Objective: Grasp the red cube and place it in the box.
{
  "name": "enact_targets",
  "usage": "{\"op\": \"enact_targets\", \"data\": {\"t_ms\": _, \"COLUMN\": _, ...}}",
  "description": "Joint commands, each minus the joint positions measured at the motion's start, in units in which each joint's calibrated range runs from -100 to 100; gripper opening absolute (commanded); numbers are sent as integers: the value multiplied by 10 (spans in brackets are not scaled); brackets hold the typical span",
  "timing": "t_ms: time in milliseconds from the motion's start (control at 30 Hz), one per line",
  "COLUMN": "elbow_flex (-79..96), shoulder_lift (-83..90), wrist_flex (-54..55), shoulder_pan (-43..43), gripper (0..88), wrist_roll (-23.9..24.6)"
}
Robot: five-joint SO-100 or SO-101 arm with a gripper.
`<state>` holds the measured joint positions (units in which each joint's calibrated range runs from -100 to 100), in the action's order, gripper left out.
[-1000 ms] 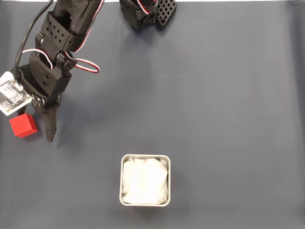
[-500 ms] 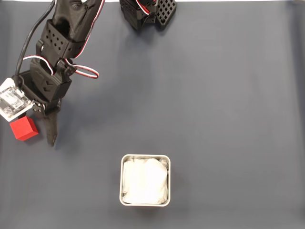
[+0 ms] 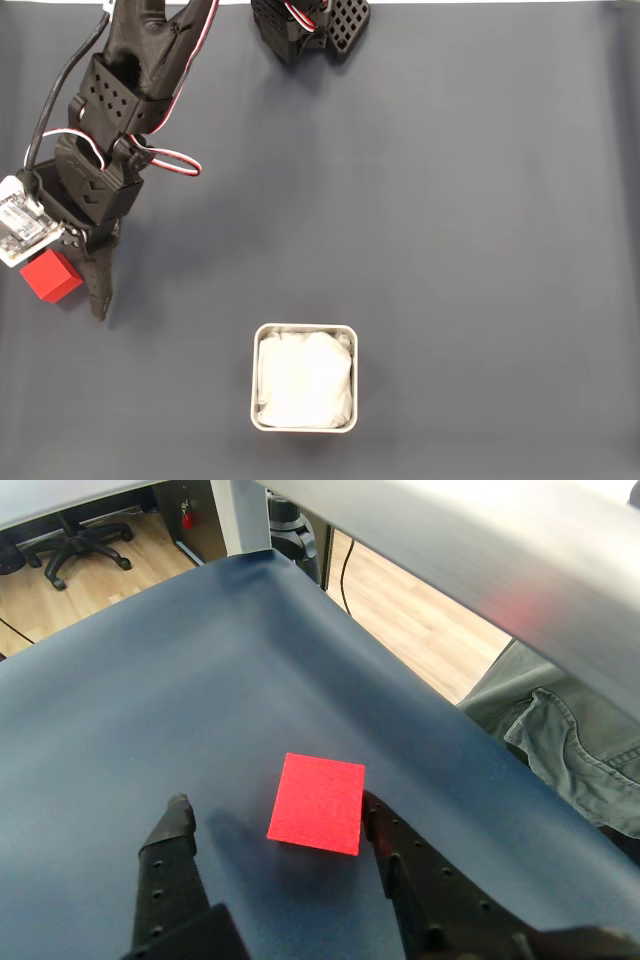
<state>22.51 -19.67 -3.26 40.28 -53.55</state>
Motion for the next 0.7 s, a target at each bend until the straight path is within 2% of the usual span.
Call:
{"op": "enact_targets", "data": {"t_ms": 0, "elbow_flex": -23, "shoulder_lift": 14, "wrist_flex": 6, "shoulder_pan": -7, "gripper": 337, "wrist_roll": 4}}
{"op": "enact_targets", "data": {"t_ms": 167, "elbow_flex": -17, "shoulder_lift": 20, "wrist_flex": 4, "shoulder_pan": -7, "gripper": 227, "wrist_roll": 0}}
{"op": "enact_targets", "data": {"t_ms": 667, "elbow_flex": -14, "shoulder_lift": 37, "wrist_flex": -11, "shoulder_pan": -9, "gripper": 76, "wrist_roll": -7}}
